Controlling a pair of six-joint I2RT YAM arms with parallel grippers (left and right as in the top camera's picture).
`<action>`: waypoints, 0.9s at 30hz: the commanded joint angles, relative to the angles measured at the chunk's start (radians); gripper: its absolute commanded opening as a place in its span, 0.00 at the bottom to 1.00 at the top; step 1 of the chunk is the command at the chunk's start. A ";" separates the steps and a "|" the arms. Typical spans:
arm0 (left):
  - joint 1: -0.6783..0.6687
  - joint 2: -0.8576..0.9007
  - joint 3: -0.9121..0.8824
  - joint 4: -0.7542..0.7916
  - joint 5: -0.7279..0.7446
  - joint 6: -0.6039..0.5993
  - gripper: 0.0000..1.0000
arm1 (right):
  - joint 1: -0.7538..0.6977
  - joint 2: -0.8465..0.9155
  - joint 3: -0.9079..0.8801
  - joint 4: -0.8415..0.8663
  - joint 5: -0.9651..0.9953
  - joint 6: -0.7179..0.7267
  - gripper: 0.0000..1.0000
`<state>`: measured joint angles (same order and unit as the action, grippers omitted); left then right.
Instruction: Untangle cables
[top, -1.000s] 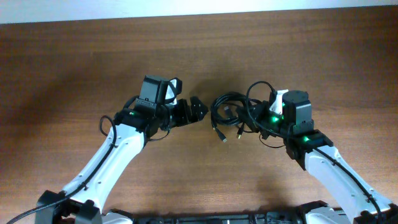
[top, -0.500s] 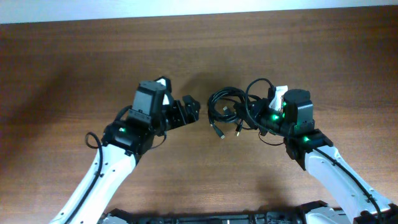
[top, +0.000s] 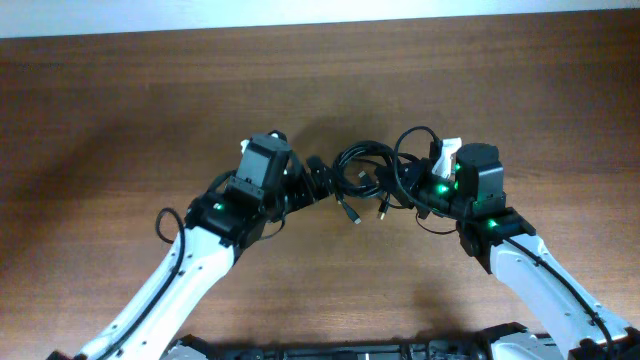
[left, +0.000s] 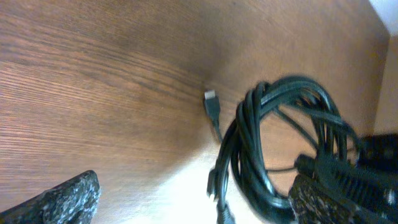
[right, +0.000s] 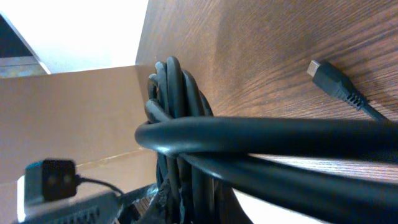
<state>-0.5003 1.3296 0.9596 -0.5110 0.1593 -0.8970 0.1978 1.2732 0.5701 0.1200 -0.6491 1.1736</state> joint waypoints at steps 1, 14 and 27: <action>-0.004 0.045 0.018 0.078 0.011 -0.194 0.99 | -0.002 -0.010 0.004 0.007 -0.020 -0.005 0.04; -0.081 0.103 0.018 0.159 -0.029 -0.261 0.99 | -0.002 -0.010 0.004 0.007 -0.020 -0.005 0.04; -0.089 0.148 0.018 0.258 -0.026 -0.352 0.72 | 0.005 -0.009 0.004 0.007 -0.033 0.016 0.04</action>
<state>-0.5789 1.4666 0.9600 -0.2726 0.1444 -1.2407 0.1978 1.2732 0.5701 0.1200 -0.6498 1.1744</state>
